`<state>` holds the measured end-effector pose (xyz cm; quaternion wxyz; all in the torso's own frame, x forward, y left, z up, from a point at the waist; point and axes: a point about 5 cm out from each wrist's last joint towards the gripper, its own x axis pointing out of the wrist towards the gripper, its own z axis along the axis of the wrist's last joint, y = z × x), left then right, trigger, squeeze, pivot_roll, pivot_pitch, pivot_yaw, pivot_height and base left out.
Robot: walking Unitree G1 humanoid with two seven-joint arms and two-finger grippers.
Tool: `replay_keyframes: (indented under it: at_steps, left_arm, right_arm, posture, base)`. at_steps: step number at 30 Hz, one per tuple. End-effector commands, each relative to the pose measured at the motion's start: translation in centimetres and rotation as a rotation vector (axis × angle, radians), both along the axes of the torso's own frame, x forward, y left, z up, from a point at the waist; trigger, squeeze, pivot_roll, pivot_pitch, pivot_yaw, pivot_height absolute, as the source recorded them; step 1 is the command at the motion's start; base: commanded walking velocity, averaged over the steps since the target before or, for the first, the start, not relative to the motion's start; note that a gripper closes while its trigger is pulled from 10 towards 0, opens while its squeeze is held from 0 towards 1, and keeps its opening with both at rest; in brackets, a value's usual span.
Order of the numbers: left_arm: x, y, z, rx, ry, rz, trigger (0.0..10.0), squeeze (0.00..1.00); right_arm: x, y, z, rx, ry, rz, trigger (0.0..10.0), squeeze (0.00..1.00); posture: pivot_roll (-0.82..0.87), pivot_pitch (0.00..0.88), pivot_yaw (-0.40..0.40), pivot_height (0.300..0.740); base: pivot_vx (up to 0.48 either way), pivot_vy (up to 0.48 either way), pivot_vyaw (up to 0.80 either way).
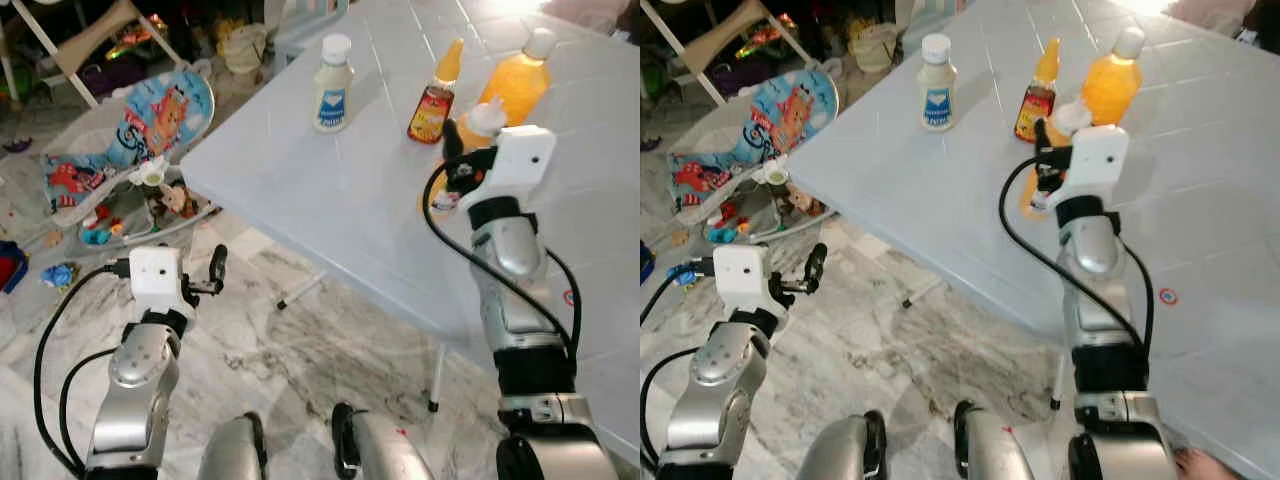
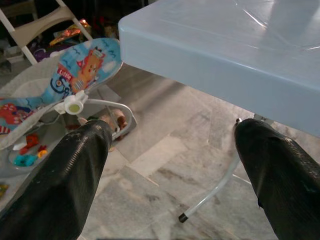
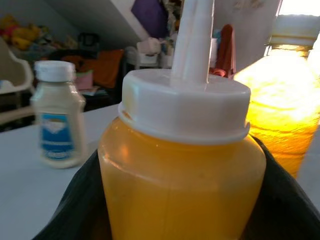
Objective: Restocking fridge
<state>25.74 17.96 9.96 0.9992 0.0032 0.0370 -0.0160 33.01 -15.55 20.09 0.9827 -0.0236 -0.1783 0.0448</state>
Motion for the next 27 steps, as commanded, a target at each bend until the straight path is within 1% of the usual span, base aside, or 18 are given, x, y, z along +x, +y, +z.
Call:
replay_keyframes:
  at_steps: [1, 2, 3, 5, 8, 11, 12, 15, 16, 18, 19, 23, 27]
  left_arm:
    - [-0.1, -0.3, -0.8, -0.004, 0.028, -0.006, 10.0, 0.00]
    - [0.0, -0.5, -0.9, -0.007, 0.032, -0.015, 10.0, 0.00]
    - [0.0, -0.5, -0.9, -0.007, 0.032, -0.015, 10.0, 0.00]
    - [0.3, -1.1, -1.2, -0.013, 0.031, -0.030, 10.0, 0.00]
    - [0.8, -1.5, -1.1, -0.016, 0.023, -0.040, 10.0, 0.00]
    - [1.4, -1.8, -0.8, -0.018, 0.008, -0.047, 10.0, 0.00]
    - [1.4, -1.8, -0.8, -0.018, 0.008, -0.047, 10.0, 0.00]
    - [1.5, -1.7, -0.8, -0.017, 0.005, -0.047, 10.0, 0.00]
    - [1.6, -1.6, -0.9, -0.015, 0.003, -0.047, 10.0, 0.00]
    - [1.6, -1.5, -1.0, -0.014, 0.002, -0.046, 10.0, 0.00]
    - [1.5, -1.4, -1.0, -0.012, 0.002, -0.045, 10.0, 0.00]
    - [1.4, -1.4, -1.3, -0.010, 0.004, -0.046, 10.0, 0.00]
    - [1.4, -1.5, -1.3, -0.007, 0.003, -0.050, 10.0, 0.00]
  right_arm:
    - [-0.4, 1.8, -0.3, 0.004, 0.031, 0.064, 10.0, 0.00]
    - [-0.5, 2.4, -0.5, 0.006, 0.034, 0.077, 10.0, 0.00]
    - [-0.5, 2.4, -0.5, 0.006, 0.034, 0.077, 10.0, 0.00]
    - [-0.8, 2.8, -1.3, 0.028, 0.061, 0.087, 10.0, 0.00]
    - [-0.9, 3.2, -1.9, 0.032, 0.079, 0.090, 10.0, 0.00]
    - [-0.6, 3.5, -1.6, 0.023, 0.080, 0.088, 10.0, 0.00]
    - [-0.6, 3.5, -1.6, 0.023, 0.080, 0.088, 10.0, 0.00]
    - [-0.3, 3.1, -1.4, 0.002, 0.076, 0.075, 10.0, 0.00]
    - [-0.2, 2.5, -1.6, -0.020, 0.081, 0.057, 10.0, 0.00]
    - [-0.1, 2.1, -1.8, -0.040, 0.086, 0.044, 10.0, 0.00]
    - [0.1, 1.8, -1.9, -0.071, 0.089, 0.040, 10.0, 0.00]
    - [0.8, 1.3, -2.2, -0.078, 0.104, 0.034, 10.0, 0.00]
    - [1.5, 1.1, -2.3, -0.075, 0.115, 0.035, 10.0, 0.00]
  posture:
    - [0.00, 0.156, -0.020, 0.740]
    - [0.00, 0.142, -0.020, 0.740]
    - [0.00, 0.142, -0.020, 0.740]
    - [0.00, 0.101, -0.021, 0.740]
    - [0.01, 0.089, -0.026, 0.740]
    - [0.00, 0.078, -0.031, 0.740]
    - [0.00, 0.078, -0.031, 0.740]
    - [0.00, 0.075, -0.037, 0.740]
    - [0.00, 0.076, -0.038, 0.740]
    - [0.00, 0.076, -0.038, 0.740]
    - [0.01, 0.077, -0.041, 0.740]
    - [0.01, 0.072, -0.042, 0.740]
    - [0.02, 0.067, -0.044, 0.740]
  base:
    - [0.000, 0.000, 0.00]
    - [0.000, 0.000, 0.00]
    - [0.000, 0.000, 0.00]
    - [0.000, 0.000, 0.00]
    - [-0.165, 0.000, 0.00]
    - [-0.245, 0.000, 0.00]
    - [-0.244, 0.000, 0.00]
    - [-0.261, 0.000, 0.00]
    - [-0.270, 0.000, 0.00]
    - [-0.272, 0.000, 0.00]
    - [-0.270, 0.000, 0.00]
    - [-0.271, 0.000, 0.00]
    - [-0.294, 0.000, 0.00]
